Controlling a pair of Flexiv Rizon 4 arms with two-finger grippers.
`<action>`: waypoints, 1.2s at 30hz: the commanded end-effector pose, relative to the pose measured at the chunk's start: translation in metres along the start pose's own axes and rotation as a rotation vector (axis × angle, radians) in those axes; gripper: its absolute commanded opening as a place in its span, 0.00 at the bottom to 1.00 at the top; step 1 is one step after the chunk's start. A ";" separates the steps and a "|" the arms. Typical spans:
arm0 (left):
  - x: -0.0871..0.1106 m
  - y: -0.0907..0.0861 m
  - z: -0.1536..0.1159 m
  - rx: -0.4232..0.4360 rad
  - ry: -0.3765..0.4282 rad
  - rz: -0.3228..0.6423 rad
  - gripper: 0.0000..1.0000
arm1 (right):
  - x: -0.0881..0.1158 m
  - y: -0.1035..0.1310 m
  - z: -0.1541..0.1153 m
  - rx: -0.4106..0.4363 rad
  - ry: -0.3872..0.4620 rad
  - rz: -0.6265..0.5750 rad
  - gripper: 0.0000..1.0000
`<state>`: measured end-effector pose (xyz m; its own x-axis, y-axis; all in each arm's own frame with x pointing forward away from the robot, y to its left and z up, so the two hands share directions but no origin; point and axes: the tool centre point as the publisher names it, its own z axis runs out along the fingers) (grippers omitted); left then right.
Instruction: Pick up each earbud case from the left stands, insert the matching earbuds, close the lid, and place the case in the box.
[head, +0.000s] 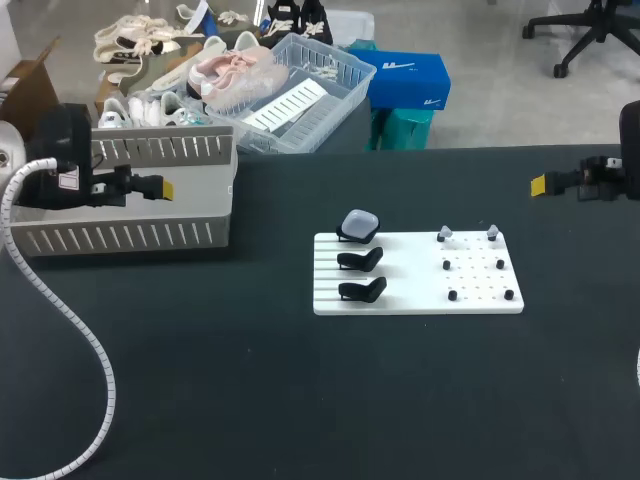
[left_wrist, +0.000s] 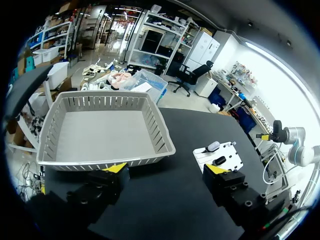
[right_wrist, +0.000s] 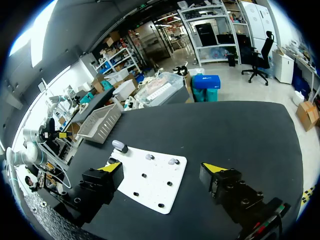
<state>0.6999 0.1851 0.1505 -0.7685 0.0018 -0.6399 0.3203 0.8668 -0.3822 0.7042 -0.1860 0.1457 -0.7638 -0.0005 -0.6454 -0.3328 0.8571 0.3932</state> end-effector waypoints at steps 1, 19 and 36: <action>-0.003 -0.005 0.001 0.007 0.007 0.054 1.00 | 0.000 0.001 -0.001 0.005 0.001 0.001 1.00; -0.008 -0.076 0.043 0.417 -0.012 0.783 1.00 | 0.000 0.001 -0.001 0.005 0.001 0.001 1.00; 0.008 -0.117 0.098 0.558 -0.079 1.068 1.00 | 0.000 0.001 -0.001 0.005 0.001 0.001 1.00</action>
<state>0.7008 0.0413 0.1316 0.0026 0.5839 -0.8118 0.9738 0.1833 0.1350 0.7042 -0.1860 0.1457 -0.7638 -0.0005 -0.6455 -0.3328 0.8571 0.3932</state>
